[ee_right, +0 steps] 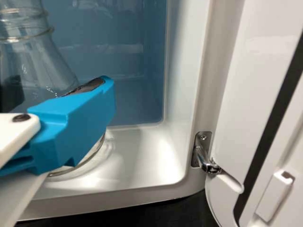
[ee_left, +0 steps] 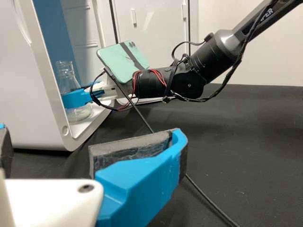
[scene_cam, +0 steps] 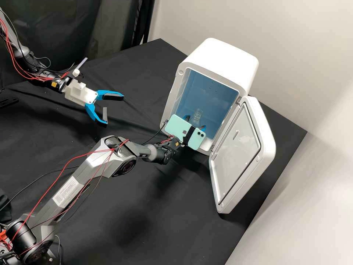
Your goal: Take the flask out of the incubator
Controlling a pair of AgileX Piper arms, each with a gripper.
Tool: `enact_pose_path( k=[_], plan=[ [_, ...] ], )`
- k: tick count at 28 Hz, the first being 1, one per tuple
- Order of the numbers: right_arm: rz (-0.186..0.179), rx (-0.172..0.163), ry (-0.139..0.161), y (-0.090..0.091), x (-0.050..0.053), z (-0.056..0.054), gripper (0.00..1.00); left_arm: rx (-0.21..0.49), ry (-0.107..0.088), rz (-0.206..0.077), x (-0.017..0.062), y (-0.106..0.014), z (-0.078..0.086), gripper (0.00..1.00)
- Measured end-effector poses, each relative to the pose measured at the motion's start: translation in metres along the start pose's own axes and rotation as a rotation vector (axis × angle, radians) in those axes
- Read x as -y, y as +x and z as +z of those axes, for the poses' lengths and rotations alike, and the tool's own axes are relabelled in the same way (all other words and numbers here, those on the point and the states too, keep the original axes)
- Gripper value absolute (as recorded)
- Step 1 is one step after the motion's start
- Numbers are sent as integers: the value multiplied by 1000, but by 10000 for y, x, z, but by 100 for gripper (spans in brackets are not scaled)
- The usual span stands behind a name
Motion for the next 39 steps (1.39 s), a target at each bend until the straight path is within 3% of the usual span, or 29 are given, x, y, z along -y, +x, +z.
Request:
enact_pose_path(
  k=[13, 18, 21, 24, 26, 32, 35, 39],
  plan=[
    [6, -23, 3, -60, 59, 35, 0, -5, -1, 1, -2, -3, -14, 100],
    [-1, -9, 2, -164, 14, 20, 0, -4, 1, 7, -18, 7, -16, 100],
    [9, 27, -23, -274, -38, 40, 0, -4, 2, 7, -24, 5, -15, 100],
    [30, 72, -15, -417, -80, 52, 0, -4, 2, 7, -24, 5, -15, 100],
    [30, 86, -28, -505, -78, 52, 0, -5, 2, 7, -25, 4, -14, 100],
    [52, 73, -27, -801, -77, 52, 0, 11, 5, 4, -20, 15, 36, 100],
    [80, 59, -23, -930, -110, 68, 0, 17, 6, 3, -19, 18, 54, 100],
    [97, 69, -13, -1131, -122, 135, 0, 21, 7, 2, -17, 21, 66, 100]
  ],
)
